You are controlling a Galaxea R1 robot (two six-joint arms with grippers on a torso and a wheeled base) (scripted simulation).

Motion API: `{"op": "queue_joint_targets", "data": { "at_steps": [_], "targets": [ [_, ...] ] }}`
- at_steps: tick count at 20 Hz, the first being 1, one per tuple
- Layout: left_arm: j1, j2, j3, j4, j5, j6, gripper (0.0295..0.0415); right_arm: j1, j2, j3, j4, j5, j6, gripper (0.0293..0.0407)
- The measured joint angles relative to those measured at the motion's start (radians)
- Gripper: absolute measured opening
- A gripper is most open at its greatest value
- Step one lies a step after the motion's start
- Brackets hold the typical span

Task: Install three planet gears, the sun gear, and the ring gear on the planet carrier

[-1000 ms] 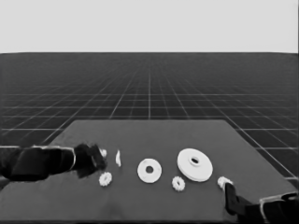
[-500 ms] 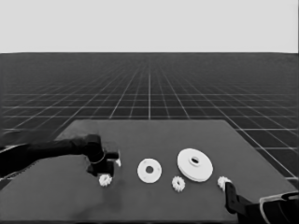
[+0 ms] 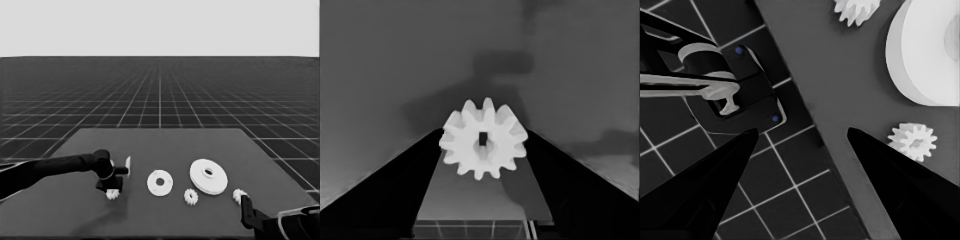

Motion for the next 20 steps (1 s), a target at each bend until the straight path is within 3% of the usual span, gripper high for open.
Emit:
{"op": "queue_joint_targets", "data": {
  "at_steps": [8,11,18,20],
  "targets": [
    [0.000,0.000,0.000,0.000,0.000,0.000,0.0312,0.000,0.000,0.000,0.000,0.000,0.000,0.0385],
    [-0.172,-0.046,0.124,-0.155,0.081,-0.055,0.0312,0.000,0.000,0.000,0.000,0.000,0.000,0.0385],
    [-0.221,-0.050,0.136,-0.202,0.095,-0.060,0.0312,0.000,0.000,0.000,0.000,0.000,0.000,0.0385],
    [-0.225,0.279,0.046,-0.195,0.149,-0.321,0.0313,0.000,0.000,0.000,0.000,0.000,0.000,0.0385]
  ]
}}
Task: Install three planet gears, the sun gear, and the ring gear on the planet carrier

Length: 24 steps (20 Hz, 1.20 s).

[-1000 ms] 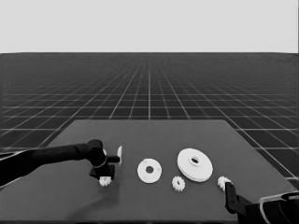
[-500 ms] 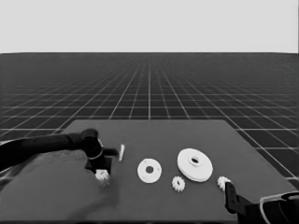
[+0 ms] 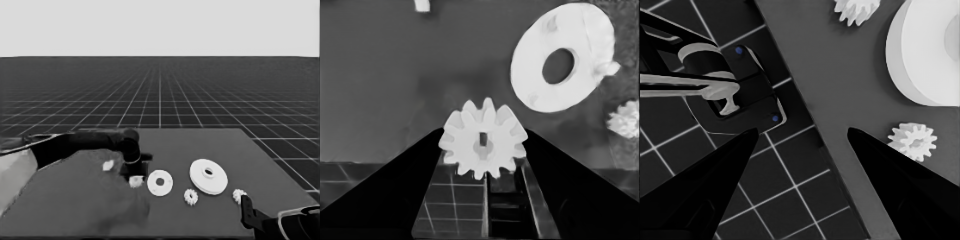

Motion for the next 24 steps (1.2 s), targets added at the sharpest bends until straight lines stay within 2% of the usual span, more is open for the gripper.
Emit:
{"op": "queue_joint_targets", "data": {
  "at_steps": [3,8,9,11,18,20,21,24],
  "targets": [
    [-0.001,0.191,-0.146,-0.004,0.003,-0.018,0.0312,0.000,0.000,0.000,0.000,0.000,0.000,0.0385],
    [-0.001,0.231,-0.193,-0.005,0.002,-0.012,0.0312,0.000,0.000,0.000,0.000,0.000,0.000,0.0385],
    [0.067,0.237,-0.223,0.068,-0.004,0.011,0.0313,0.000,0.000,0.000,0.000,0.000,0.000,0.0385],
    [0.139,0.246,-0.266,0.133,-0.018,0.041,0.0313,0.000,0.000,0.000,0.000,0.000,0.000,0.0385],
    [0.170,0.252,-0.294,0.164,-0.029,0.059,0.0312,0.000,0.000,0.000,0.000,0.000,0.000,0.0385],
    [0.170,0.252,-0.294,0.165,-0.029,0.060,0.0372,0.000,0.000,0.000,0.000,0.000,0.000,0.0385],
    [0.170,0.252,-0.294,0.165,-0.029,0.060,0.0381,0.000,0.000,0.000,0.000,0.000,0.000,0.0385],
    [0.170,0.252,-0.294,0.165,-0.030,0.060,0.0385,0.000,0.000,0.000,0.000,0.000,0.000,0.0385]
  ]
}}
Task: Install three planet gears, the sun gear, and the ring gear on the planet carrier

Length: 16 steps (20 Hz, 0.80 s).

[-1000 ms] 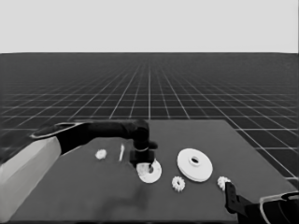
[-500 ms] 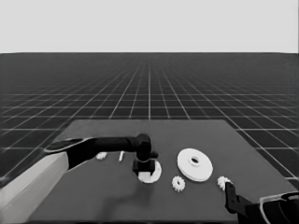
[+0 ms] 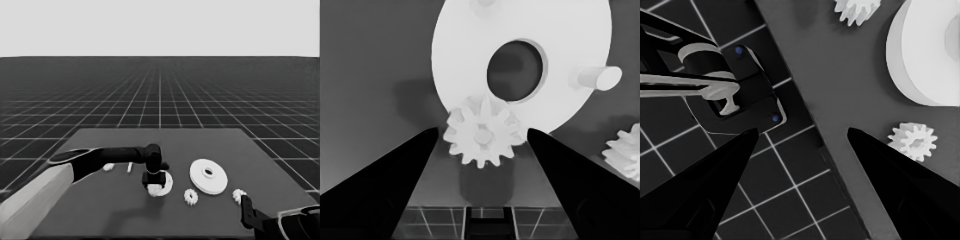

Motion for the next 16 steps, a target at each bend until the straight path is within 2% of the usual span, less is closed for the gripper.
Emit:
{"op": "queue_joint_targets", "data": {
  "at_steps": [4,6,8,14,15,16],
  "targets": [
    [0.000,0.000,0.000,0.000,0.000,0.000,0.0385,0.000,0.000,0.000,0.000,0.000,0.000,0.0385],
    [-0.106,-0.016,0.077,-0.106,0.028,-0.055,0.0385,0.000,0.000,0.000,0.000,0.000,0.000,0.0385],
    [-0.150,-0.018,0.093,-0.147,0.031,-0.067,0.0385,0.000,0.000,0.000,0.000,0.000,0.000,0.0385],
    [-0.170,-0.018,0.097,-0.169,0.031,-0.071,0.0385,0.000,0.000,0.000,0.000,0.000,0.000,0.0385],
    [-0.197,-0.180,0.129,-0.200,-0.022,0.186,0.0386,0.000,0.000,0.000,0.000,0.000,0.000,0.0385],
    [-0.212,-0.381,0.052,-0.227,-0.051,0.394,0.0385,0.000,0.000,0.000,0.000,0.000,0.000,0.0385]
  ]
}}
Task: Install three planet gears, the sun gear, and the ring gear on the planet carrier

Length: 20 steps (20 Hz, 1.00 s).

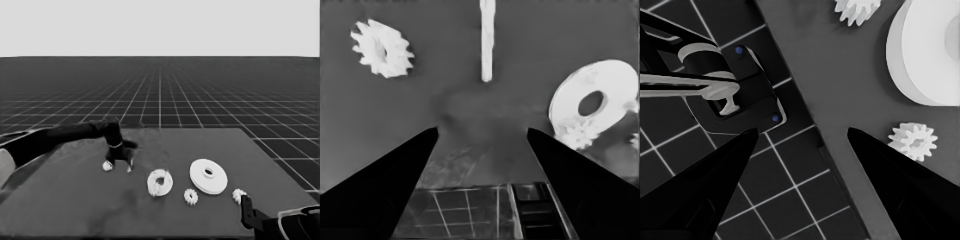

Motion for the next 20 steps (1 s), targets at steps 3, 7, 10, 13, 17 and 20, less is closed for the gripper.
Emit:
{"op": "queue_joint_targets", "data": {
  "at_steps": [3,7,10,13,17,20],
  "targets": [
    [-0.008,-0.060,-0.337,-0.040,-0.027,0.335,0.0385,0.000,0.000,0.000,0.000,0.000,0.000,0.0385],
    [-0.007,-0.030,-0.458,-0.051,-0.031,0.428,0.0385,0.000,0.000,0.000,0.000,0.000,0.000,0.0385],
    [0.106,0.016,-0.563,0.009,-0.128,0.477,0.0385,0.000,0.000,0.000,0.000,0.000,0.000,0.0385],
    [0.154,0.051,-0.638,0.024,-0.173,0.511,0.0385,0.000,0.000,0.000,0.000,0.000,0.000,0.0385],
    [0.161,0.059,-0.657,0.025,-0.181,0.520,0.0384,0.000,0.000,0.000,0.000,0.000,0.000,0.0385],
    [0.161,0.058,-0.660,0.026,-0.182,0.522,0.0314,0.000,0.000,0.000,0.000,0.000,0.000,0.0385]
  ]
}}
